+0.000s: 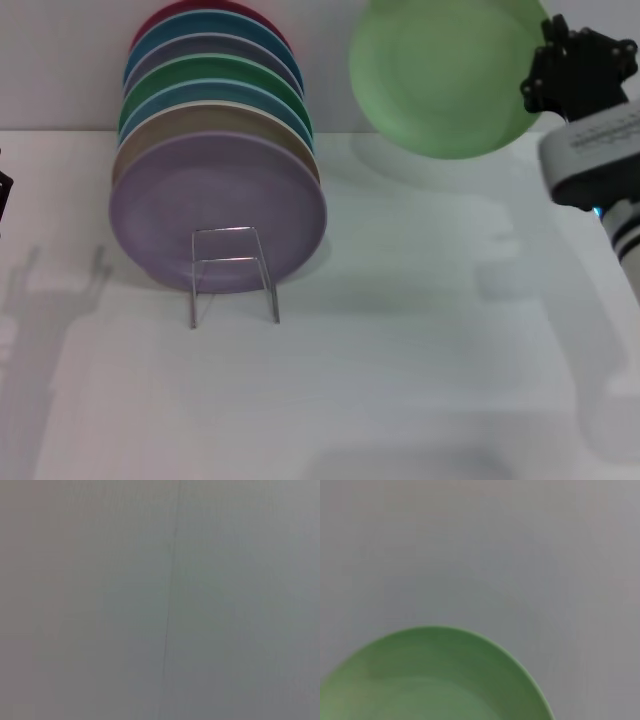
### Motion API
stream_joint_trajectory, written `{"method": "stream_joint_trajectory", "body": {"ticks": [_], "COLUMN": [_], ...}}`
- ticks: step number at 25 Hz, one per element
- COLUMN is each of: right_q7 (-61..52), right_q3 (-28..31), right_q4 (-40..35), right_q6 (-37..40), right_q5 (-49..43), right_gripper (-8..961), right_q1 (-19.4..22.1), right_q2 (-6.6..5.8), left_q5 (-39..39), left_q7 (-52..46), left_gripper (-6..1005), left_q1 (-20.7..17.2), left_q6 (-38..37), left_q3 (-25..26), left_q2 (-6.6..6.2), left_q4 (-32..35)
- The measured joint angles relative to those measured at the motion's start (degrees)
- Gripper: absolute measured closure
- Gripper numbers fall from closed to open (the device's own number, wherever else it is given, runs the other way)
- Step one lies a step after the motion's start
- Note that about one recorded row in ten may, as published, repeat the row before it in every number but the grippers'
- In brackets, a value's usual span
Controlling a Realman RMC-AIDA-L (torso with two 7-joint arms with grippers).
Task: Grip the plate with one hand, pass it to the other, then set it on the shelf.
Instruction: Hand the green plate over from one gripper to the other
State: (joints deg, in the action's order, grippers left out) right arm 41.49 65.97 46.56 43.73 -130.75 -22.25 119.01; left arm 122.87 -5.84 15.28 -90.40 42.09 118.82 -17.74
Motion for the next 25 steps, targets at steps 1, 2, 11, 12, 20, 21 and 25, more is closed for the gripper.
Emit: {"method": "stream_joint_trajectory", "body": {"ticks": [1, 2, 11, 12, 20, 21, 25], "right_q7": [0.0, -4.0, -29.9, -31.8, -35.0, -35.0, -34.9], "right_q3": [0.0, 0.1, -1.8, -2.9, -14.5, -14.5, -18.9], "right_q4": [0.0, -1.8, -17.9, -19.0, -21.9, -21.9, -20.8], "right_q6": [0.0, 1.1, 16.0, 18.3, 32.5, 32.5, 35.9], "right_q5": [0.0, -1.0, -8.2, -8.5, -8.0, -8.0, -8.0], "right_gripper": [939, 939, 938, 938, 938, 938, 938], "right_q1": [0.0, -0.2, -1.6, -1.1, 6.2, 6.2, 9.8], "right_q2": [0.0, -0.02, 0.17, 0.22, 0.8, 0.8, 0.87], "left_q5": [0.0, 0.0, 0.1, 0.1, 0.1, 0.1, 0.1], "left_q7": [0.0, 0.0, -3.3, -4.3, -5.1, -4.9, -4.0], "left_gripper": [213, 213, 214, 215, 216, 216, 217], "left_q1": [0.0, -0.1, -0.9, -1.2, -1.9, -1.7, -0.8], "left_q6": [0.0, 0.0, -0.9, -1.7, -5.2, -5.0, -4.5], "left_q3": [0.0, 0.0, -3.0, -4.3, -15.3, -16.7, -21.7], "left_q2": [0.0, 0.0, -0.05, -0.07, -0.03, -0.02, 0.07], "left_q4": [0.0, 0.0, 0.0, 0.0, -0.4, -0.5, -0.7]}}
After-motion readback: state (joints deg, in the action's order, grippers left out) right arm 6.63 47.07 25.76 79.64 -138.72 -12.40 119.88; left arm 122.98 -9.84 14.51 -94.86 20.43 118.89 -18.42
